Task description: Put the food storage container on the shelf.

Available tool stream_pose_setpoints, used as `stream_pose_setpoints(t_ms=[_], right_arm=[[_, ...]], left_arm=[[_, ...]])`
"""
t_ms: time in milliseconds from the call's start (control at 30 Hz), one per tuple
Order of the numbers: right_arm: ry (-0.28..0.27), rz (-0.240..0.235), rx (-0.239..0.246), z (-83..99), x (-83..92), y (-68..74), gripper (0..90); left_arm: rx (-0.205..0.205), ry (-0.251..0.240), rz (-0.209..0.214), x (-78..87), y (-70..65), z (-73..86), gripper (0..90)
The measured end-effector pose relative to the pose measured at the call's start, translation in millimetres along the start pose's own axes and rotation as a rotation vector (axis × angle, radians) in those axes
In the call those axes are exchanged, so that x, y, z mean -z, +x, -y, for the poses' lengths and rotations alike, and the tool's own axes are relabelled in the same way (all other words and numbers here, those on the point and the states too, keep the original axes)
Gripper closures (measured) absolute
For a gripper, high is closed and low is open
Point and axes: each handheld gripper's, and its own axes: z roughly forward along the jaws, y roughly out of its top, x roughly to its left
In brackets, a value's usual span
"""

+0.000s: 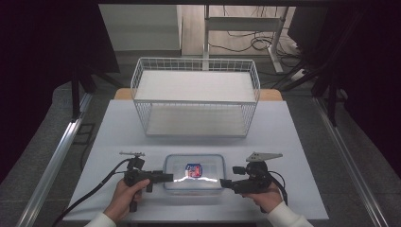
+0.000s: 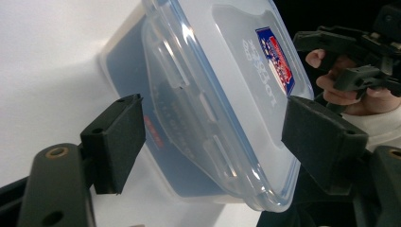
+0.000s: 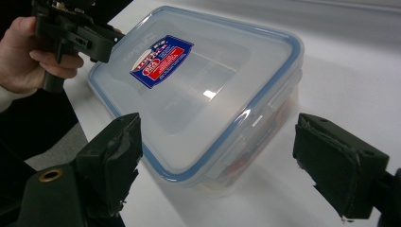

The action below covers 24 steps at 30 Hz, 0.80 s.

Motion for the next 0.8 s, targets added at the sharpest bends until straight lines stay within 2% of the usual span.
stream_pose_setpoints(t_ms=[133, 300, 467, 600, 667, 733, 767, 800], right_arm=[[0.013, -0.016, -0.027, 0.4, -2.7, -1.9, 15.9], [0.008, -0.031, -0.071, 0.4, -4.3, -5.6, 15.9], [0.014, -0.046, -0.092, 1.2, -7.9, -8.4, 16.2], [0.042, -0.071, -0.137, 2.0, -16.3, -10.7, 16.5], [0.051, -0.078, -0.143, 2.6, -19.0, -11.6, 16.5], [0.063, -0.089, -0.167, 3.9, -24.0, -14.0, 16.5], [0.066, -0.107, -0.201, 4.5, -27.8, -17.2, 16.5], [0.068, -0.112, -0.214, 4.2, -29.6, -18.9, 16.5]], left_arm=[[-0.002, -0.011, 0.014, 1.3, -1.6, -0.1, 25.7], [-0.002, -0.011, 0.008, 1.7, -1.9, -0.3, 27.7], [-0.002, -0.011, 0.005, 2.0, -2.0, -0.3, 28.4], [-0.001, -0.010, 0.004, 1.8, -1.8, -0.2, 29.1], [-0.001, -0.010, 0.004, 1.7, -1.8, -0.2, 29.4], [-0.002, -0.010, 0.003, 1.7, -1.7, -0.1, 29.7], [-0.002, -0.009, 0.003, 1.5, -1.6, 0.0, 29.7], [-0.002, -0.009, 0.004, 1.4, -1.6, 0.0, 29.6]])
